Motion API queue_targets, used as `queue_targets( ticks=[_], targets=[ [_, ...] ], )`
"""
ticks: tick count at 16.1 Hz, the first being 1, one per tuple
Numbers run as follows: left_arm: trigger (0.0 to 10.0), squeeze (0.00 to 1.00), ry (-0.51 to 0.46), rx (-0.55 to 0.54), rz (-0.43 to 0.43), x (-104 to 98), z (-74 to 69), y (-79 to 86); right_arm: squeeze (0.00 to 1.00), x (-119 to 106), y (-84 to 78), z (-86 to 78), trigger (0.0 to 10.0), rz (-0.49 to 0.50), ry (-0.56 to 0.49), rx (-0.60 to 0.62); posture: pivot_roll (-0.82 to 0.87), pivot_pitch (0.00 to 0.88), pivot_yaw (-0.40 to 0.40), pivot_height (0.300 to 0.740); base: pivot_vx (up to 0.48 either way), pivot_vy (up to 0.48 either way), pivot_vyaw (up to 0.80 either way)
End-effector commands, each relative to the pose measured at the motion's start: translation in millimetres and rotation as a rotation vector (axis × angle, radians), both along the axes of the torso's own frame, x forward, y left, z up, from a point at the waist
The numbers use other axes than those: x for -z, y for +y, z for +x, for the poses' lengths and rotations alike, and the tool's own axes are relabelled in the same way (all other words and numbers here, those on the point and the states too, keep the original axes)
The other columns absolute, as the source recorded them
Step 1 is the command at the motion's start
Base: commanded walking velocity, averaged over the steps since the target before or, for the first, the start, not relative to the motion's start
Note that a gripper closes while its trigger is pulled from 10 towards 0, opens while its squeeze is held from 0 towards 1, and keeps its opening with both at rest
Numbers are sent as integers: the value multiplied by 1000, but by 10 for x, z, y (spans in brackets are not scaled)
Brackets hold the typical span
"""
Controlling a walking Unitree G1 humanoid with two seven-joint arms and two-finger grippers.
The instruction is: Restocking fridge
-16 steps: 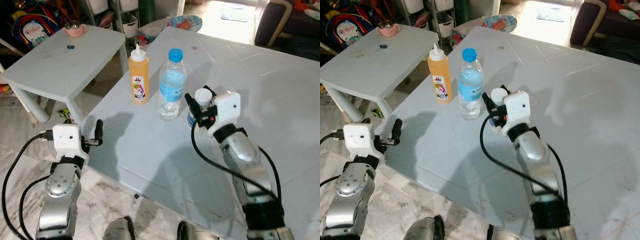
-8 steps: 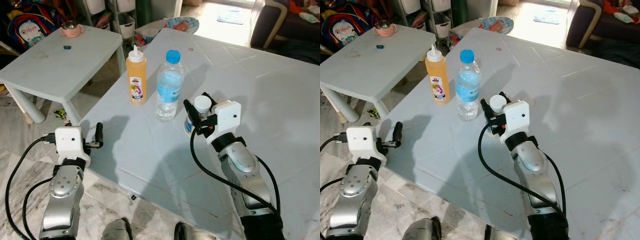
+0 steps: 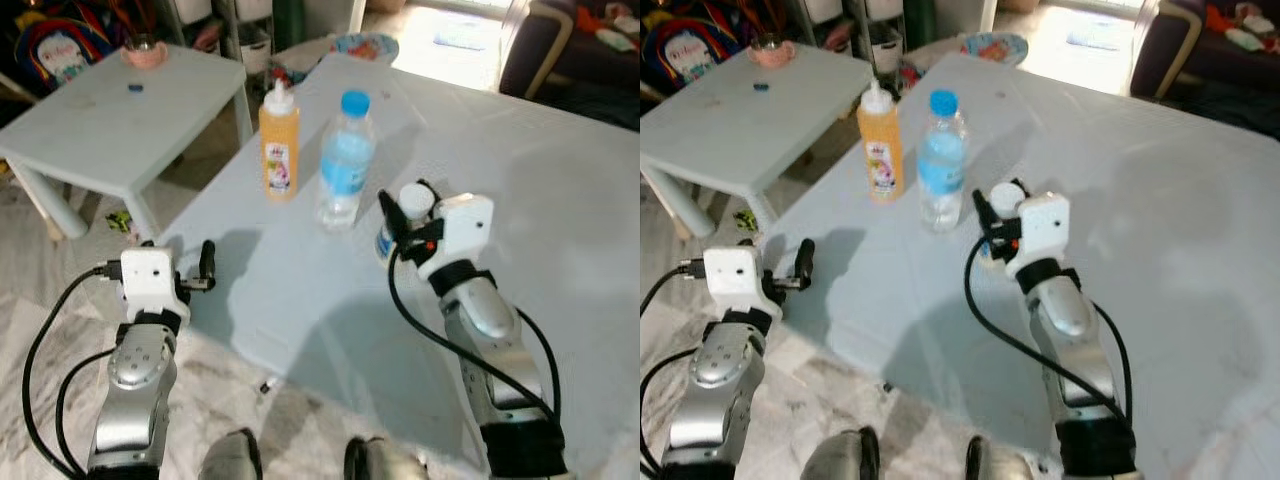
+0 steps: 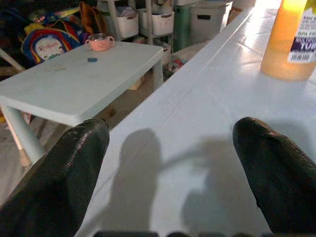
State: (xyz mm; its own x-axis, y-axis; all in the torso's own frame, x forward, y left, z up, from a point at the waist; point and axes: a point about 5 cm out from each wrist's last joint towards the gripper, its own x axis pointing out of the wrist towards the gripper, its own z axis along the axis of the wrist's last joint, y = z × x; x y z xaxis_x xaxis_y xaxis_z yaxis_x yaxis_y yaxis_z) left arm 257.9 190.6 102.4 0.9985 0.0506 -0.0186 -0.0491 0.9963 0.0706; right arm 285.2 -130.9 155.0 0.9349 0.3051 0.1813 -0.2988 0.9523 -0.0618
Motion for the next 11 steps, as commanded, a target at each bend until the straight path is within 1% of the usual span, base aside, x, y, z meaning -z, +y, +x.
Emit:
queue_targets(
  ticks=[1, 5, 9, 10, 11],
  targets=[
    [10000, 0, 19, -5, 13, 41, -13, 18, 0, 226, -26, -27, 10000, -19, 108, 12, -38, 88, -15, 740, -274, 0, 0],
    [10000, 0, 16, 4, 13, 37, 10, -5, 0, 211, -32, -16, 10000, -28, 101, 20, -40, 86, -15, 740, -270, 0, 0],
    [10000, 0, 19, 12, 11, 43, 10, -31, 0, 187, 33, -22, 10000, -43, 90, -37, -42, 91, -17, 740, -275, 0, 0],
    [10000, 0, 20, 13, 10, 46, 7, -37, 0, 175, 50, -31, 10000, -42, 82, -50, -42, 92, -18, 740, -277, 0, 425],
    [10000, 0, 22, 13, 10, 53, 2, -42, 0, 172, 69, -39, 10000, -48, 77, -54, -38, 98, -18, 740, -277, 0, 800]
  ],
)
